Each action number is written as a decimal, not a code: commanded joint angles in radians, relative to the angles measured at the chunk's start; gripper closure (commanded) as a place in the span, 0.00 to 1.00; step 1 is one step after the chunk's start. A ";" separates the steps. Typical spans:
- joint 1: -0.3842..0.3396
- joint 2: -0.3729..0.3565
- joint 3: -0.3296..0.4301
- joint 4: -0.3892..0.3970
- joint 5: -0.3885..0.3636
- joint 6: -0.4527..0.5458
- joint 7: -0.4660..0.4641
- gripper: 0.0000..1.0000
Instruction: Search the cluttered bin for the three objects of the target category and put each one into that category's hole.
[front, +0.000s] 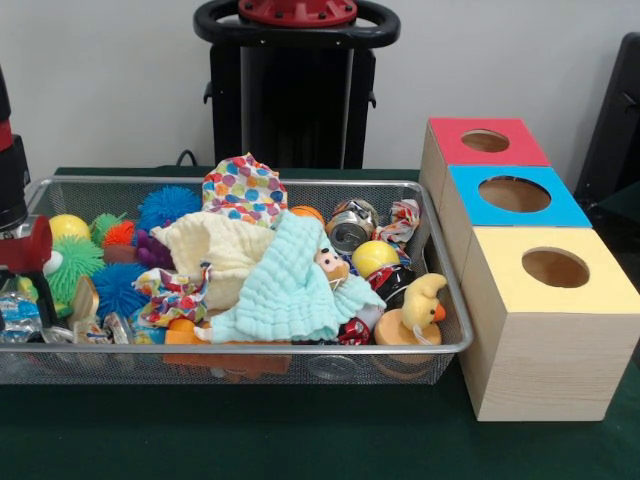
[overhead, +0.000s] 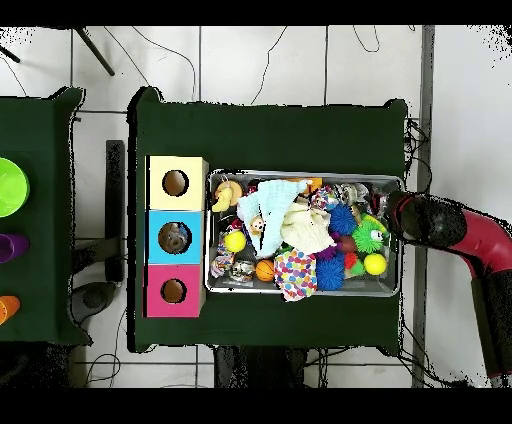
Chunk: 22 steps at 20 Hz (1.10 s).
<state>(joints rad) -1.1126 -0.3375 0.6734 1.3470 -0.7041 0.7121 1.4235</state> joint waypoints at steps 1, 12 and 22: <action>-0.026 0.112 0.016 -0.036 -0.141 -0.075 -0.370 0.00; -0.013 0.101 0.022 -0.037 -0.140 -0.055 -0.371 0.00; 0.007 0.115 0.032 -0.081 -0.126 -0.026 -0.377 0.00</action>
<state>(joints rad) -1.1190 -0.3262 0.6861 1.3402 -0.7041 0.7113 1.4235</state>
